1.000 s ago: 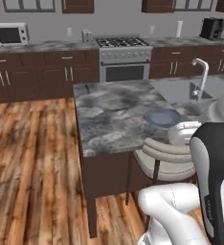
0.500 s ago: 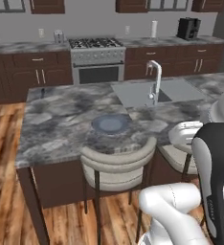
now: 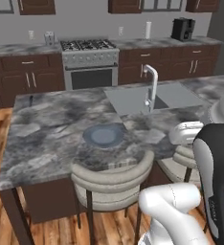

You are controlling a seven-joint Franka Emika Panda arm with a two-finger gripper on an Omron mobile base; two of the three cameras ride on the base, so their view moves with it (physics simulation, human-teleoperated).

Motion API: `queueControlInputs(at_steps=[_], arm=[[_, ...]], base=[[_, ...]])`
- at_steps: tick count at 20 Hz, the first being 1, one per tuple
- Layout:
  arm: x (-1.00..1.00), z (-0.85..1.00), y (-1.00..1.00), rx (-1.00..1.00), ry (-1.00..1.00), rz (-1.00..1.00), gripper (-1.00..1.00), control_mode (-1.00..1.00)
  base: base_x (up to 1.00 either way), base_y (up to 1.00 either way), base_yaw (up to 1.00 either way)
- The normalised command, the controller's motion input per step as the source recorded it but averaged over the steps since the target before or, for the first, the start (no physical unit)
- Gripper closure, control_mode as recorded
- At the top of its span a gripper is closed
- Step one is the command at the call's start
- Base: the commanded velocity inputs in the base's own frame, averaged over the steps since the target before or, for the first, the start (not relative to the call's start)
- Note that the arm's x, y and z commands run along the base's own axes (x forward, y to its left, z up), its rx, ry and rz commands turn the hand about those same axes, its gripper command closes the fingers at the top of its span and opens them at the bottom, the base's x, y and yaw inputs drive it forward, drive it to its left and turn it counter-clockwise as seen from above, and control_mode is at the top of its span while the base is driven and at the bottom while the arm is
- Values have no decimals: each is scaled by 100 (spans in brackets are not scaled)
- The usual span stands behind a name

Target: Retrieve the butter from the fridge and place it on a plate on the dining table. Then retrieve the butter knife by the fridge and place it near the plate.

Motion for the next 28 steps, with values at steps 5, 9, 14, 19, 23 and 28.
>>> queueControlInputs(at_steps=[5,9,14,19,23,28], arm=[[0,0,0,0,0,0,100,100],[0,0,0,0,0,0,100,100],[0,0,0,0,0,0,100,100],[0,0,0,0,0,0,100,100],[55,0,26,0,0,0,100,-100],[88,-11,25,0,3,1,100,-100]], base=[[51,50,0],[57,62,0],[48,56,0],[21,29,0],[7,8,0],[0,0,0]])
